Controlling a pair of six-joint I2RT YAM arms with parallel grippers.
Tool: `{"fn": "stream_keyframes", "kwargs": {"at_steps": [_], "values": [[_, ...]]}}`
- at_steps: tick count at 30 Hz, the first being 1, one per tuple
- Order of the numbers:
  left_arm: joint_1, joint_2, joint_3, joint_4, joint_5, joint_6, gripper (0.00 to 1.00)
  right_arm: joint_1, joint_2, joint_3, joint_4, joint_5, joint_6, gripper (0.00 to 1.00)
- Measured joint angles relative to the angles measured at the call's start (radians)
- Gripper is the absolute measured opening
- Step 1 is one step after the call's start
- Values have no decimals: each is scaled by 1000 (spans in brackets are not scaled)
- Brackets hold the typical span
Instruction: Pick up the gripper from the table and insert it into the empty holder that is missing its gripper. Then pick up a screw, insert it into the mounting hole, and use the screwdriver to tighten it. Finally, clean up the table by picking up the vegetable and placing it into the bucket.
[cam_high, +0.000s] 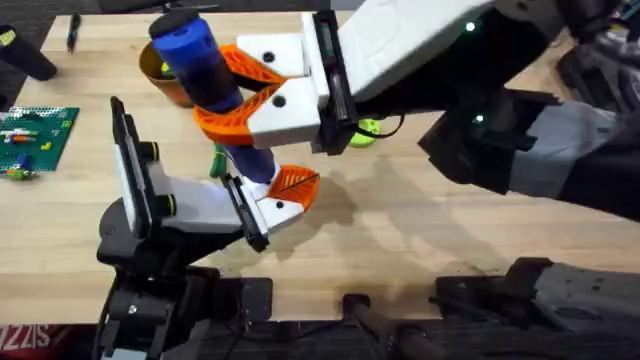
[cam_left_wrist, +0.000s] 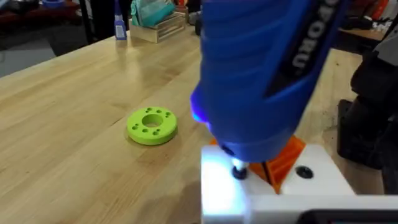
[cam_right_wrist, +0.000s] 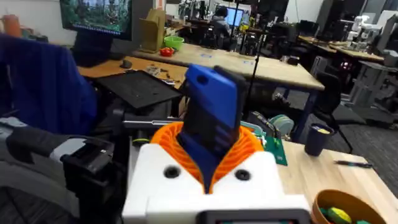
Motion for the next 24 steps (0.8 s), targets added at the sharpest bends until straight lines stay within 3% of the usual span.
{"fn": "stream_keyframes", "kwargs": {"at_steps": [24], "values": [[0, 0, 0, 0, 0, 0, 1, -11, -4, -3, -11, 3, 0, 31]]}}
